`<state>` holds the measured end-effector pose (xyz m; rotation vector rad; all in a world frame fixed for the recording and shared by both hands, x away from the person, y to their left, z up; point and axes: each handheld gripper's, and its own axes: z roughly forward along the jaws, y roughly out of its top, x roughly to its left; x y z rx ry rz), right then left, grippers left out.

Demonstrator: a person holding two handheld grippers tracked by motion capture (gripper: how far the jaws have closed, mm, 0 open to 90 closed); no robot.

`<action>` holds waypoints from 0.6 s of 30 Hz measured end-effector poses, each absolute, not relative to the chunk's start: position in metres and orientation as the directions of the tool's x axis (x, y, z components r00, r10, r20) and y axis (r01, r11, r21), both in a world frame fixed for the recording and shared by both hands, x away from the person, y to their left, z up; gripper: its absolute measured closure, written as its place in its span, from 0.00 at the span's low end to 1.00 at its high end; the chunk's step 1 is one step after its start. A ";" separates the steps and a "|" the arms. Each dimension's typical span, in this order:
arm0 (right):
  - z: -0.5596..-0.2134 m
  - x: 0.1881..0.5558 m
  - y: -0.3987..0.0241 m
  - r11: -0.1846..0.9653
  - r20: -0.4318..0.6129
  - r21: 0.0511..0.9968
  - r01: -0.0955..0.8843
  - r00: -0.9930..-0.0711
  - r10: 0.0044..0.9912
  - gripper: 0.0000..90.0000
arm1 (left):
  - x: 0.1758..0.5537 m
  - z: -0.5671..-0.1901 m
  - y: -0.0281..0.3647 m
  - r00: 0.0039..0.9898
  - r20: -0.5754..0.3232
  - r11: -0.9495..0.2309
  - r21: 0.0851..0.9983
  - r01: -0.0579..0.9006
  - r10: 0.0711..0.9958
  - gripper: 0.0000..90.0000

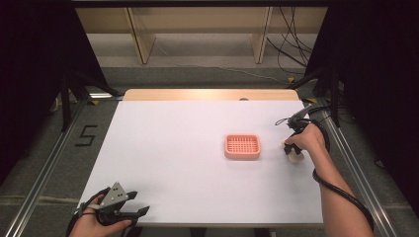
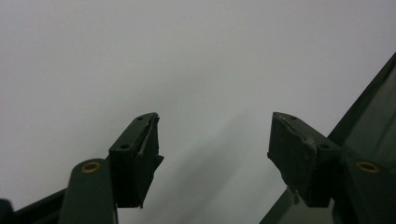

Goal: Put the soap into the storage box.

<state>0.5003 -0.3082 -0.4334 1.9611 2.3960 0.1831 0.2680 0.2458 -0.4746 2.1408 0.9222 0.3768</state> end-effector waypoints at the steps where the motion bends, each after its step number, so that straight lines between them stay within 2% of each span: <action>1: -0.432 0.500 -0.309 0.208 0.053 0.101 0.973 -0.214 0.975 0.56 | 0.269 -0.474 0.247 0.698 -0.009 -0.468 0.736 0.490 0.716 0.37; 8: -0.429 0.492 -0.309 0.268 0.037 0.155 0.951 -0.277 0.960 0.56 | 0.269 -0.475 0.246 0.697 -0.012 -0.463 0.739 0.490 0.717 0.37; 18: -0.421 0.486 -0.311 0.277 0.043 0.163 0.947 -0.287 0.957 0.56 | 0.269 -0.475 0.246 0.684 -0.002 -0.458 0.742 0.490 0.729 0.37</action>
